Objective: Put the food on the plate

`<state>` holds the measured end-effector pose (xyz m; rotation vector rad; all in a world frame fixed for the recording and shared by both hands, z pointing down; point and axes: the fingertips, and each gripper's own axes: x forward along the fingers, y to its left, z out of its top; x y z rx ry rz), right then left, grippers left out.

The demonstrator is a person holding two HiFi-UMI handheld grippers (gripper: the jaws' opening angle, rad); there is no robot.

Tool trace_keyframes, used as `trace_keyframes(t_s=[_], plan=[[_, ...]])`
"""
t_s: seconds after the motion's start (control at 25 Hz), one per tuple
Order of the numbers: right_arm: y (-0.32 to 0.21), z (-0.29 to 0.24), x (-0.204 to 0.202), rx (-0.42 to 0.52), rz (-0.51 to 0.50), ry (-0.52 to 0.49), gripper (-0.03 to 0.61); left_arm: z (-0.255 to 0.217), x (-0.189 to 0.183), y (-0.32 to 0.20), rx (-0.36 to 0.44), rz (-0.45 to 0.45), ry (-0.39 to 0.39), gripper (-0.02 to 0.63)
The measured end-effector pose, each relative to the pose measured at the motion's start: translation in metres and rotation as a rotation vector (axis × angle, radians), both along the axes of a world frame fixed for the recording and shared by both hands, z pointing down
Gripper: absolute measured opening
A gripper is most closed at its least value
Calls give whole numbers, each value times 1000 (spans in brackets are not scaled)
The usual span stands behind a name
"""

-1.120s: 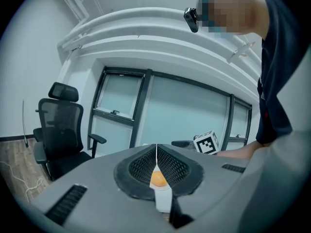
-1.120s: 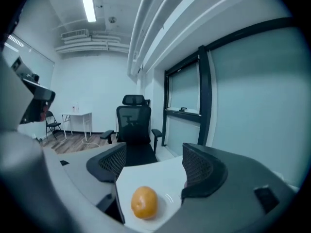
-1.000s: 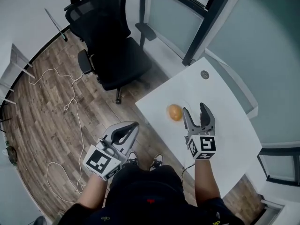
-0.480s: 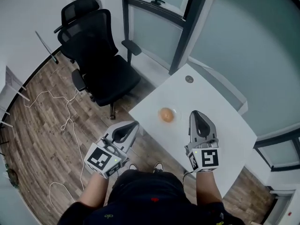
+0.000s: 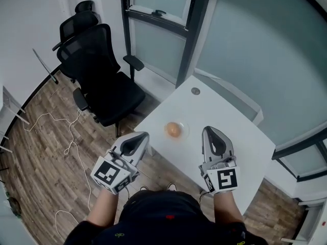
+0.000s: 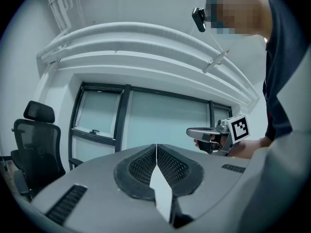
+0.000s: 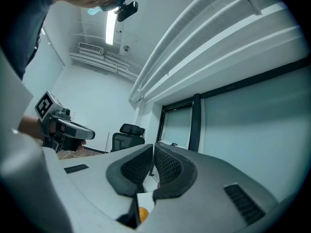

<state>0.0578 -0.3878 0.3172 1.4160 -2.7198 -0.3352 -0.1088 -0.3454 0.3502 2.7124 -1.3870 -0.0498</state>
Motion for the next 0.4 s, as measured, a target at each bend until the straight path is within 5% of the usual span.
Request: trace_keyframes(t_s=[0.4], plan=[[-1, 1, 13, -1, 6, -4, 32, -1, 12, 0, -1, -1, -16, 25]])
